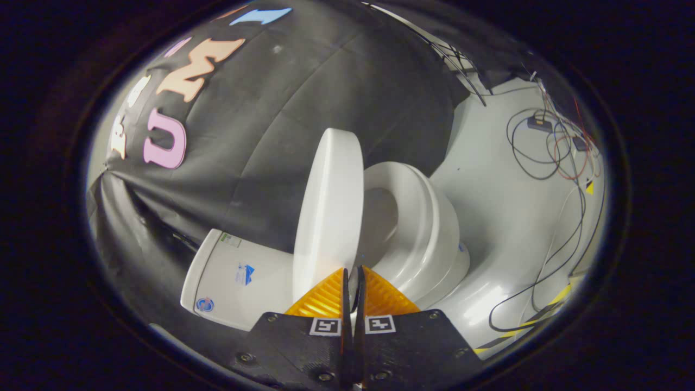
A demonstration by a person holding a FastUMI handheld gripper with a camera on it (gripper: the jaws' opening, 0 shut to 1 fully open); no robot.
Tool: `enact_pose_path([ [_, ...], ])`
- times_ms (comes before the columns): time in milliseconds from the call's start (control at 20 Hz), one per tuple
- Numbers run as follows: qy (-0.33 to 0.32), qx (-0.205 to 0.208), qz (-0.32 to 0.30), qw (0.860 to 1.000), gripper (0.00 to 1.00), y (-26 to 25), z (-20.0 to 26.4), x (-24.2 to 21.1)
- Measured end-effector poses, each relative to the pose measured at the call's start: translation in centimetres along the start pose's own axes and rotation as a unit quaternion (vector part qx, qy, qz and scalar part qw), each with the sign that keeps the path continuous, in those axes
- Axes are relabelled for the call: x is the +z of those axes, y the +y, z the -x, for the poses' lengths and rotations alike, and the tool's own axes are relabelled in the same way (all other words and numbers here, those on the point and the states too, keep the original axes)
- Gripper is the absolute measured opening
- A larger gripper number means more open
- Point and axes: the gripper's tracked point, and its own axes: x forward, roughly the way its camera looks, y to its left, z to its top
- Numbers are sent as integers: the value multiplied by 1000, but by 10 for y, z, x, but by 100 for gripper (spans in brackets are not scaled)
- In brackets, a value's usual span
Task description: Open the toilet lid.
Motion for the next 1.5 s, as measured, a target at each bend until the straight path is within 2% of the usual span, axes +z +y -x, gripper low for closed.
enact_pose_path([
  [200, -3, -23, 30, 999, 2, 20, 10, 2],
  [600, -31, -24, 90, 995, 2, 63, 24, 8],
  [900, -39, -30, 110, 993, 2, 88, 31, 7],
  [1200, -58, -51, 179, 981, 2, 108, 37, 7],
  [1500, -67, -46, 228, 970, 2, 135, 41, 4],
])
